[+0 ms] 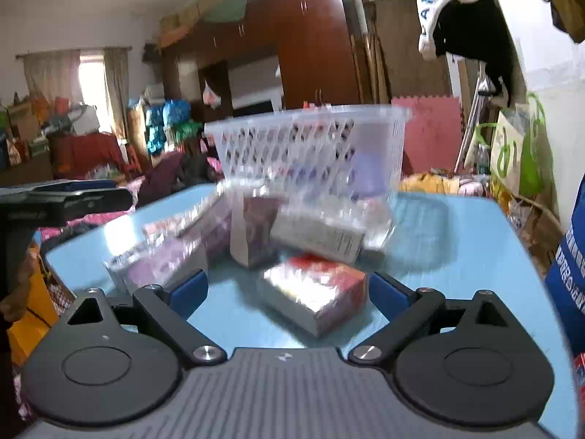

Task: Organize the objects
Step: 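Grasp the white blue-labelled box left while right grasps the red-wrapped box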

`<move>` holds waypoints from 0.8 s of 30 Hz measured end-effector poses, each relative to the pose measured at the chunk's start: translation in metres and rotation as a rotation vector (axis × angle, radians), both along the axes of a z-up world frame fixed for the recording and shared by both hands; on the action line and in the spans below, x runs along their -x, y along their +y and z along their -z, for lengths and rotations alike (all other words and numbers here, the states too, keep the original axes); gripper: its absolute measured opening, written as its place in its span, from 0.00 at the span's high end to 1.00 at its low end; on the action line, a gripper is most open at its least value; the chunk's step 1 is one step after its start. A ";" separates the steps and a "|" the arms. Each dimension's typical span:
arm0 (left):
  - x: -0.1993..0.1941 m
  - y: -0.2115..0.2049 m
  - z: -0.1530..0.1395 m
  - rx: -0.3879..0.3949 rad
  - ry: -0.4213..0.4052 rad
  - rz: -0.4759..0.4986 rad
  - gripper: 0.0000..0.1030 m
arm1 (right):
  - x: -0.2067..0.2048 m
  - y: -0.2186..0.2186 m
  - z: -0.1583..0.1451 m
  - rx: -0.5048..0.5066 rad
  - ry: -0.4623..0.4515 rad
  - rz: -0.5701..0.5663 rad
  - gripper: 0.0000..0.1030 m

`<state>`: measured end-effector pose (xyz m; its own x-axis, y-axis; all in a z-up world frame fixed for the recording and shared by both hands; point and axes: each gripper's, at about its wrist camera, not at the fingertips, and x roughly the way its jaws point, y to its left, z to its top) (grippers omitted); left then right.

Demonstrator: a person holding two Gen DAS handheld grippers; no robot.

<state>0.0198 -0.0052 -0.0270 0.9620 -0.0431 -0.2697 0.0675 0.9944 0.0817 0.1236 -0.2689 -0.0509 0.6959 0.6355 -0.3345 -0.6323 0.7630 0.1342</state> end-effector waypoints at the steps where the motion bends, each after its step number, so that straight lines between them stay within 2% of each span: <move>1: 0.000 0.001 0.005 -0.013 0.013 -0.014 0.19 | -0.004 0.003 0.000 0.018 0.001 0.005 0.06; 5: -0.001 0.007 0.019 0.011 0.052 -0.012 0.19 | -0.007 0.012 0.004 0.045 0.002 0.060 0.07; 8: 0.000 0.002 0.029 -0.016 0.058 0.001 0.19 | -0.008 0.017 0.011 0.075 0.003 0.086 0.12; 10: 0.002 -0.003 0.031 -0.042 0.040 -0.030 0.19 | -0.009 0.018 0.014 0.094 -0.009 0.103 0.25; 16: 0.011 -0.017 0.035 -0.101 0.026 -0.037 0.19 | 0.000 0.007 0.018 0.084 -0.019 0.110 0.25; 21: 0.023 -0.015 0.036 -0.072 0.027 -0.029 0.19 | 0.001 0.004 0.015 0.087 -0.029 0.105 0.25; 24: 0.018 -0.019 0.045 -0.094 0.048 -0.039 0.19 | -0.002 0.006 0.016 0.090 -0.017 0.089 0.25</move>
<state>0.0019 -0.0241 -0.0725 0.9484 0.0214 -0.3164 0.0352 0.9845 0.1721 0.1253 -0.2632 -0.0668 0.7541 0.5392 -0.3750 -0.5633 0.8246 0.0528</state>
